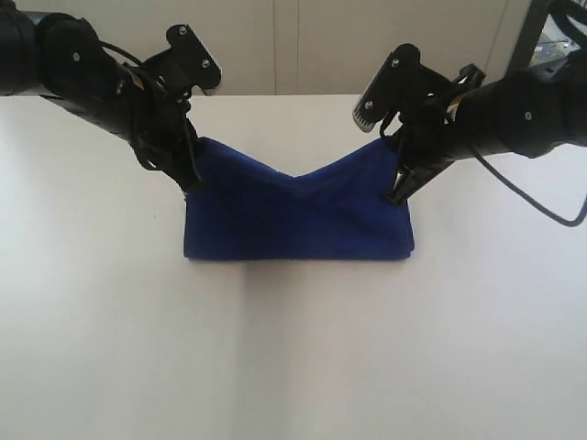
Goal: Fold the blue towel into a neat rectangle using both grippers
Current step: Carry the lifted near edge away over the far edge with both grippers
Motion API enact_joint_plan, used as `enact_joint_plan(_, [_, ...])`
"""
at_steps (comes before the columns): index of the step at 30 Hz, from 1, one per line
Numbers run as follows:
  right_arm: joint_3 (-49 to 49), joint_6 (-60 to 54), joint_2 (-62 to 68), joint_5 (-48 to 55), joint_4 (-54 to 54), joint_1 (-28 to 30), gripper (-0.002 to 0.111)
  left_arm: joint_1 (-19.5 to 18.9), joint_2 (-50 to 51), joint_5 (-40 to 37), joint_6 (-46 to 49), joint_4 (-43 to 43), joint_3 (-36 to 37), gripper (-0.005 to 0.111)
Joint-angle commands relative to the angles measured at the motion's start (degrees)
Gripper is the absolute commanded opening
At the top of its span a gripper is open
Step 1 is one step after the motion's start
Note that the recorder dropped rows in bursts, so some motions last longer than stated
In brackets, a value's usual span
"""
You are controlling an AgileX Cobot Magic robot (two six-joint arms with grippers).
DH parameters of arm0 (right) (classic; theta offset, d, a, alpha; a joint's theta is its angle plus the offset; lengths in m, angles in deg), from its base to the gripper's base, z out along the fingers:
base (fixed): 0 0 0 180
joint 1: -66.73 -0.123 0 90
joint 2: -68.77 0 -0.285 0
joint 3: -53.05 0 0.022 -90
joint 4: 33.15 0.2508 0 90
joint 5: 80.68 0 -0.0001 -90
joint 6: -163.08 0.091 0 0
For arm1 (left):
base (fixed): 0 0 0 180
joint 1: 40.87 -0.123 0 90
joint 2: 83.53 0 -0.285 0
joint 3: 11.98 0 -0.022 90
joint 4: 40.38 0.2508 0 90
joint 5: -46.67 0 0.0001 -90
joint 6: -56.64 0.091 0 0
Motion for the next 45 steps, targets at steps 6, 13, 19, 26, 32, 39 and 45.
enact_joint_plan(6, [-4.02, 0.2, 1.44, -0.73, -0.45, 0.36, 0.0, -0.14, 0.73, 0.86, -0.66, -0.11, -0.84, 0.0])
enact_joint_plan(13, [-5.59, 0.2, 2.16, -0.11, -0.7, 2.96, 0.0, -1.29, 1.83, 2.54, -1.1, 0.06, -2.66, 0.0])
enact_joint_plan(19, [-5.59, 0.06, 5.57, -2.51, -0.7, 3.84, 0.0, -1.29, 4.58, 4.82, -1.23, 0.06, -3.05, 0.0])
enact_joint_plan(26, [-5.71, 0.06, 9.46, -8.92, -0.7, 3.84, 0.0, -1.29, 6.9, 8.75, -0.97, 0.06, -3.05, 0.0])
enact_joint_plan(32, [-5.84, 0.06, 12.15, -13.62, -0.7, 3.84, 0.0, -1.33, 8.77, 10.33, -0.66, 0.28, -3.05, 0.0])
enact_joint_plan(39, [-6.18, -0.06, 14.62, -16.37, -0.7, 4.19, 0.0, -2.48, 10.38, 12.0, -0.56, 0.41, -3.05, 0.0])
enact_joint_plan(45, [-6.18, -0.06, 15.73, -18.27, -0.7, 5.3, 0.0, -3.32, 11.1, 13.28, -0.56, 0.41, -3.05, 0.0])
